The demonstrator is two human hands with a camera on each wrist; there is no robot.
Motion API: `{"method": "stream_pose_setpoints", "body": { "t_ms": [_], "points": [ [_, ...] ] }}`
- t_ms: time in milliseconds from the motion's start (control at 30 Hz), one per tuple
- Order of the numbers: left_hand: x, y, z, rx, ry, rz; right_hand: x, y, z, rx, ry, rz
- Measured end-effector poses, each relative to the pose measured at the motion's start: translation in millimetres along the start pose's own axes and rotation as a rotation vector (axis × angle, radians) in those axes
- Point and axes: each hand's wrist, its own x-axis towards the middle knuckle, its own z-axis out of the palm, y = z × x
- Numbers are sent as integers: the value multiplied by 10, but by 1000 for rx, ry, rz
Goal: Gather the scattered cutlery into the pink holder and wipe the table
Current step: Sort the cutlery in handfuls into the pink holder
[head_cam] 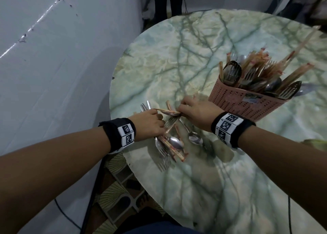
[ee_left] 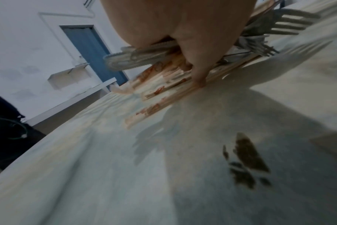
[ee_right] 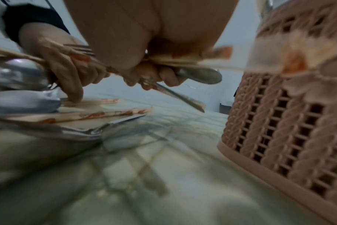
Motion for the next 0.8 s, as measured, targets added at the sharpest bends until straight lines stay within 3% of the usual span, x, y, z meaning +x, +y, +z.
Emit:
{"method": "stream_pose_setpoints", "body": {
  "t_ms": [100, 333, 500, 667, 800],
  "points": [
    [-36, -14, 35, 25, 39, 35, -30, -7, -29, 40, 18, 6],
    [-204, -50, 119, -61, 130, -5, 40, 22, -192, 168, 234, 127],
    [70, -122, 20, -65, 143, 79, 59, 1, -249, 412, 135, 258],
    [343, -117, 36, -33, 89, 114, -75, 81, -98, 352, 98, 231],
    [431, -69, -9, -14, 37, 119, -196, 99, 41, 301, 1, 297]
  ]
}}
